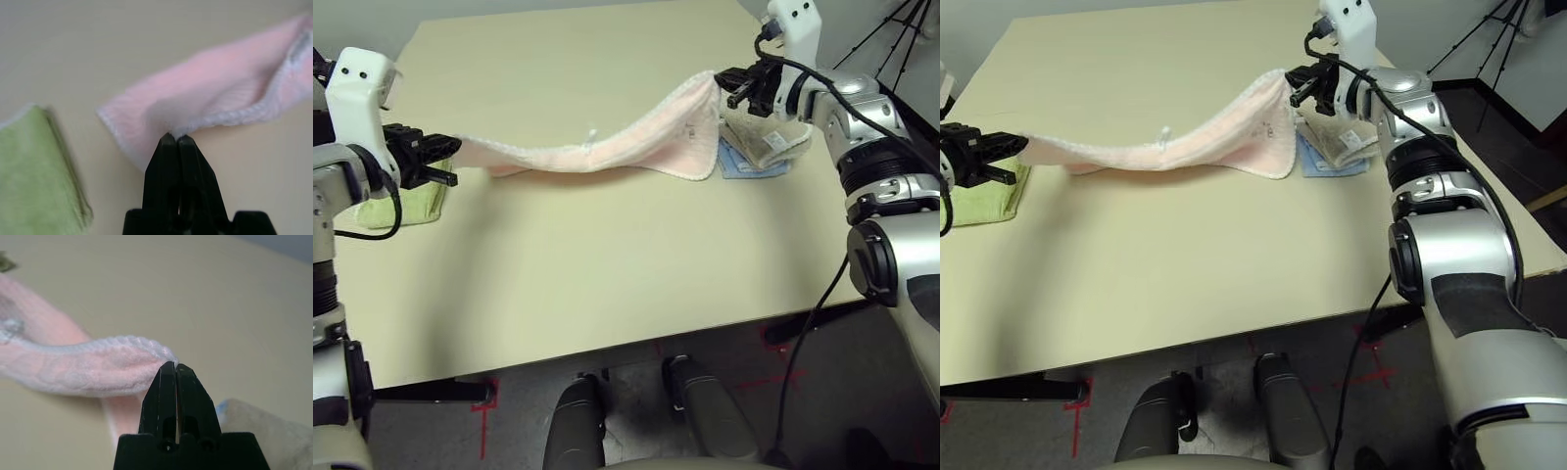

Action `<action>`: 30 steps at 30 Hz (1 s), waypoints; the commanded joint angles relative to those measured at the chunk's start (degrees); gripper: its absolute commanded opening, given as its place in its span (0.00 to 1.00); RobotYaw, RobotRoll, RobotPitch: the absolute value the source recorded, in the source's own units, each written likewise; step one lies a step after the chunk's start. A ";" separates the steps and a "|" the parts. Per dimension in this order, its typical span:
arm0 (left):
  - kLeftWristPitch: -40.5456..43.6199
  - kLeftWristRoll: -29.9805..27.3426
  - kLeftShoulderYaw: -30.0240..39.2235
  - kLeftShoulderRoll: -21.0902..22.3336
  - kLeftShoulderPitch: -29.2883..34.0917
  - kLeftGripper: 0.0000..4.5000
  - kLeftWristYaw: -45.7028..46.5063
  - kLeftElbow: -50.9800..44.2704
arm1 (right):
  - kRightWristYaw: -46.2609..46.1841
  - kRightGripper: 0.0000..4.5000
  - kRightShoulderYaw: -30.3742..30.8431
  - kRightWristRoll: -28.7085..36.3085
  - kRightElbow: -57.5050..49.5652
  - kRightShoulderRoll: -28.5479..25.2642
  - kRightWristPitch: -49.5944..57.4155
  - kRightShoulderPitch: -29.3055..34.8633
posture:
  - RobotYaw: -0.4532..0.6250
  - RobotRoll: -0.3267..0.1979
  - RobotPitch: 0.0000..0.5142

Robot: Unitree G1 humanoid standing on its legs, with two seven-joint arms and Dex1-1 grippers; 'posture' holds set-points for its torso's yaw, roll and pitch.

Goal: Fold the towel and set it aside.

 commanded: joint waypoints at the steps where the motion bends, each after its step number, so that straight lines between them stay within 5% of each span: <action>1: 1.58 -2.96 -1.47 1.77 1.75 0.00 -4.31 -2.70 | 7.86 0.00 1.15 1.80 -3.36 -1.01 7.58 0.27 | 0.37 0.62 0.30; 6: -1.10 -0.92 -3.67 0.81 1.71 0.00 -3.25 -1.15 | 9.57 0.00 3.90 -1.07 -2.95 -0.86 10.12 0.30 | 0.37 0.62 0.29; 16: -31.79 20.42 -9.29 -8.49 -15.96 0.00 19.41 28.35 | -28.89 0.00 5.10 -12.28 14.77 7.68 -17.92 -6.37 | 0.37 0.62 0.28; 21: -47.96 24.88 -7.27 -11.27 -23.97 0.00 28.85 37.76 | -46.86 0.00 3.43 -14.68 18.61 8.96 -29.85 -9.97 | 0.38 0.62 0.27; 24: -51.61 25.94 -6.78 -11.30 -23.77 0.00 30.71 38.31 | -50.25 0.00 3.72 -15.87 19.44 8.74 -33.84 -10.00 | 0.38 0.62 0.28; 30: -43.97 22.88 -2.94 -10.31 -10.70 0.00 26.02 24.95 | -41.56 0.00 3.57 -15.19 18.64 7.76 -36.37 -4.20 | 0.39 0.62 0.31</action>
